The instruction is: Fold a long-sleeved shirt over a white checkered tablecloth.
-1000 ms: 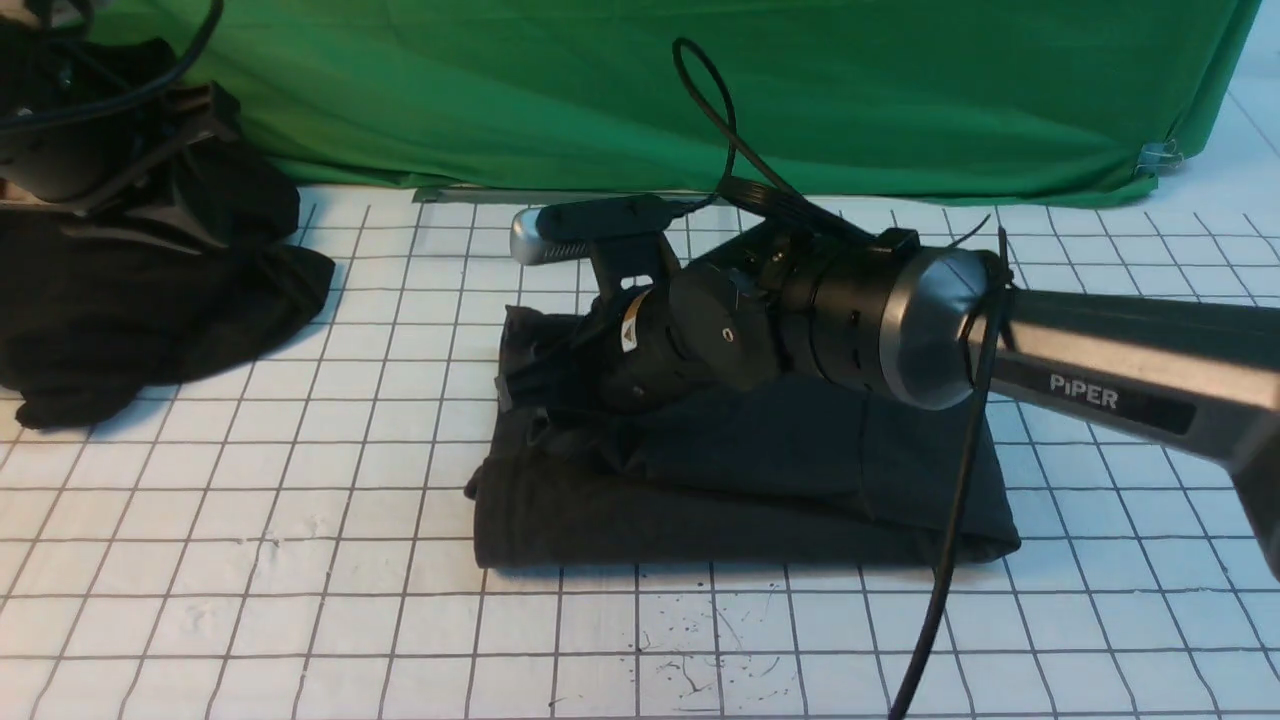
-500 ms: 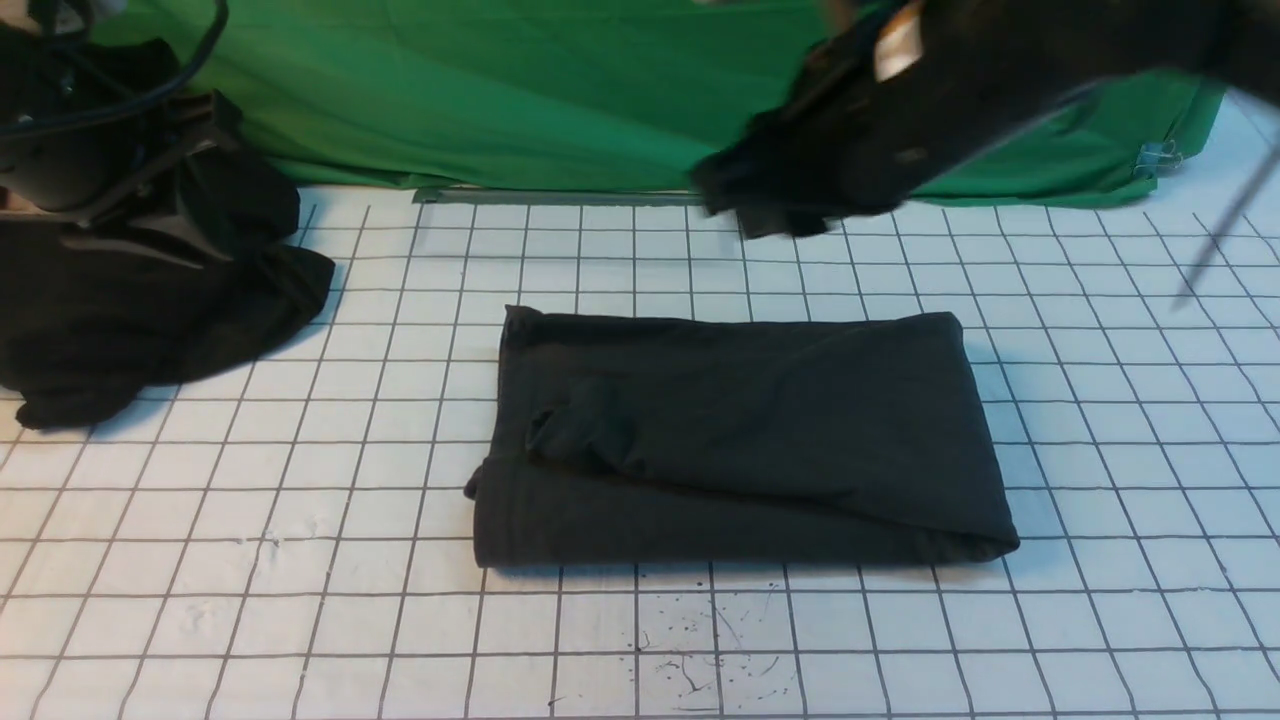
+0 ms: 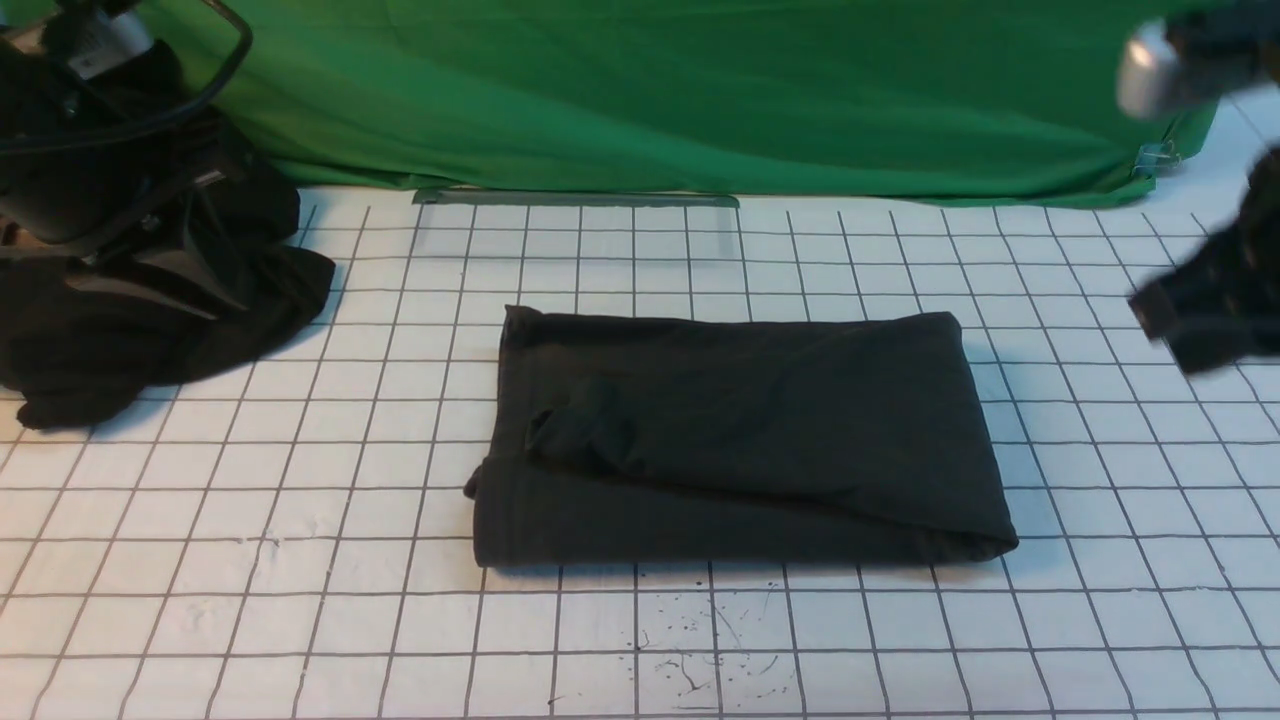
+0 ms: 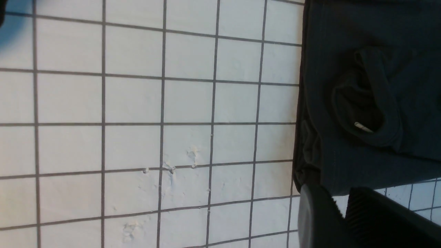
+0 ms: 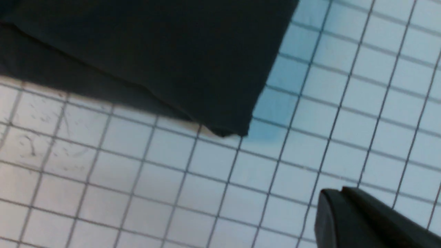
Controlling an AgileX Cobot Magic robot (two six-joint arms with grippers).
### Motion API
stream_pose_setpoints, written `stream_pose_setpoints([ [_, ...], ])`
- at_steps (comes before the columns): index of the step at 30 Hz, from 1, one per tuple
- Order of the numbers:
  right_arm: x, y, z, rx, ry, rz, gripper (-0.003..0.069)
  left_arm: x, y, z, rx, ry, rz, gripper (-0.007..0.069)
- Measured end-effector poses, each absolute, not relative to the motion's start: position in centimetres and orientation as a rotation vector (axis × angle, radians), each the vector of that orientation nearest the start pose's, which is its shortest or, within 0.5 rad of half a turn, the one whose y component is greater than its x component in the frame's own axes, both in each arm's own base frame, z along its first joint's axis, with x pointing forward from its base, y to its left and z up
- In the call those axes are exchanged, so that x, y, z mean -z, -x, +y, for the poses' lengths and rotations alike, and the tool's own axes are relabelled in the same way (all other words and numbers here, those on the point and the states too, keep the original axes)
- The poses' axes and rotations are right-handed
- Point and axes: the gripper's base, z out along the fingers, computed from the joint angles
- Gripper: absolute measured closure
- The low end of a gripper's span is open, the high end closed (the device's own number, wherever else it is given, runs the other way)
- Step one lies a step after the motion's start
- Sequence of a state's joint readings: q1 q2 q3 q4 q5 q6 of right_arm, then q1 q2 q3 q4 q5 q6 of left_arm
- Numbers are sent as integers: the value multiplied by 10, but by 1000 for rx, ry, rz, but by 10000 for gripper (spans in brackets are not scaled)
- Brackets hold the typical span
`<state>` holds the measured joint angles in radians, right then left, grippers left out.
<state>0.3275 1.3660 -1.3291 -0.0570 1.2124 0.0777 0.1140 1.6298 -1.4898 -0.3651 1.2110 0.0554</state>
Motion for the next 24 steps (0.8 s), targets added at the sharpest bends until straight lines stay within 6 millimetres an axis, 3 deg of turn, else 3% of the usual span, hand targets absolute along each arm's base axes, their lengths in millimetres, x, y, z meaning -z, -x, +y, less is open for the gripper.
stream_pose_setpoints([
  [3,-320,-244,71,4,357,2814,662,-330,-336,7,474,188,2763,491],
  [9,-297,-234,68,19,393,2866,662,-331,-336,6,504,193,2757,480],
  [16,-326,-208,60,-2,394,2757,661,-331,-336,4,510,151,2752,471],
  [24,-399,-107,28,-87,316,2326,659,-338,-332,-11,508,28,2738,465],
])
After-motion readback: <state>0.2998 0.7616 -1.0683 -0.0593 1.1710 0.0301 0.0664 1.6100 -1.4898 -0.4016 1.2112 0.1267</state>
